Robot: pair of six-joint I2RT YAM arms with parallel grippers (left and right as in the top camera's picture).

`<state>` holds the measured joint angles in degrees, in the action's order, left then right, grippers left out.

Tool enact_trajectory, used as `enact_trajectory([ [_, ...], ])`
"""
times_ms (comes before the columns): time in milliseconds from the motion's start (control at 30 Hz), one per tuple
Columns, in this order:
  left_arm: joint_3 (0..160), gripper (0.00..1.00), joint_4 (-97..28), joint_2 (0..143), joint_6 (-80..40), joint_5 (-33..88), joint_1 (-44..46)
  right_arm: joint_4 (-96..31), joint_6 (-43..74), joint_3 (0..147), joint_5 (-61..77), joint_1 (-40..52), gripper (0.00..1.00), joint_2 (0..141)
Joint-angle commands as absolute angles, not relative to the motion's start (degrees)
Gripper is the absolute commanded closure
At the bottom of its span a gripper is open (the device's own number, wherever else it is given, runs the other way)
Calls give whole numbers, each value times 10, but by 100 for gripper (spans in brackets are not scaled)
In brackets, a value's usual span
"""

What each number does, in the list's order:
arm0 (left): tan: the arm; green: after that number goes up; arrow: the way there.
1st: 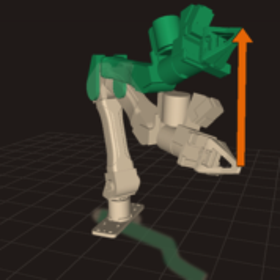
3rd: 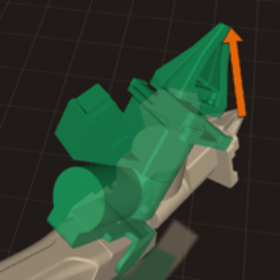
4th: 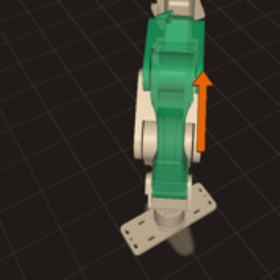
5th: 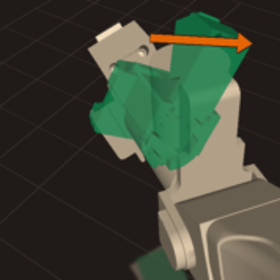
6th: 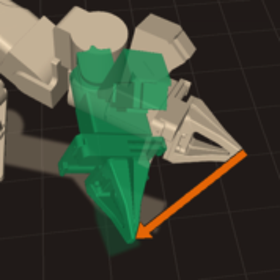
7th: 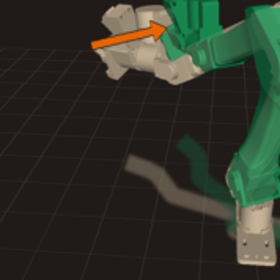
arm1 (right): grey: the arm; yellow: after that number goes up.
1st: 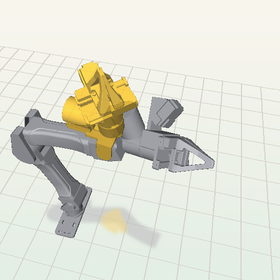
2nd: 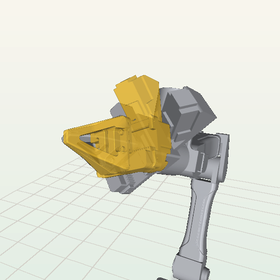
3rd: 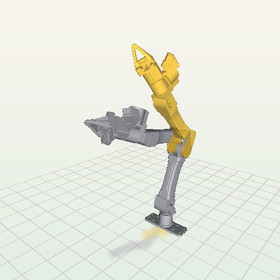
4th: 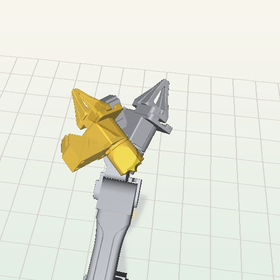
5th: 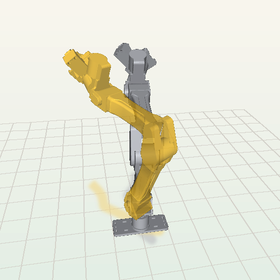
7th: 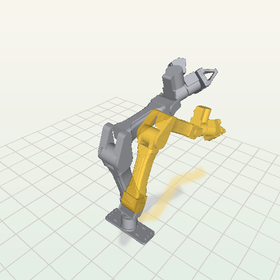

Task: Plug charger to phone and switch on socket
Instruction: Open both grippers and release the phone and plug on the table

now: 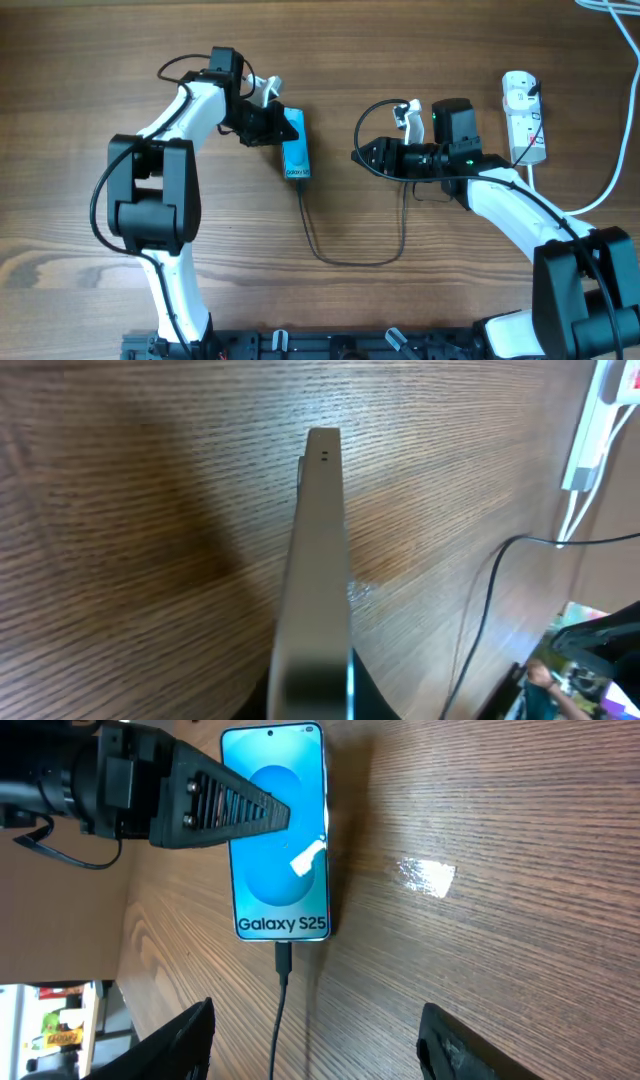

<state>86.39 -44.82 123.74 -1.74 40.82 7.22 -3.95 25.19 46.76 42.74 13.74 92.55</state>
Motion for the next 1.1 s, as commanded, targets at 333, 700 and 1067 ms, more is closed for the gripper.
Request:
enact_trajectory([
  [333, 863, 84, -446, 1273, -9, 318, 70, -44, 240, 476, 415, 140, 34, 917],
  [700, 863, 59, -447, 1273, -9, 305, 70, -48, 239, 476, 415, 140, 34, 917],
  [1067, 882, 54, -477, 1114, -9, 303, 66, -52, 225, 476, 415, 140, 36, 916],
])
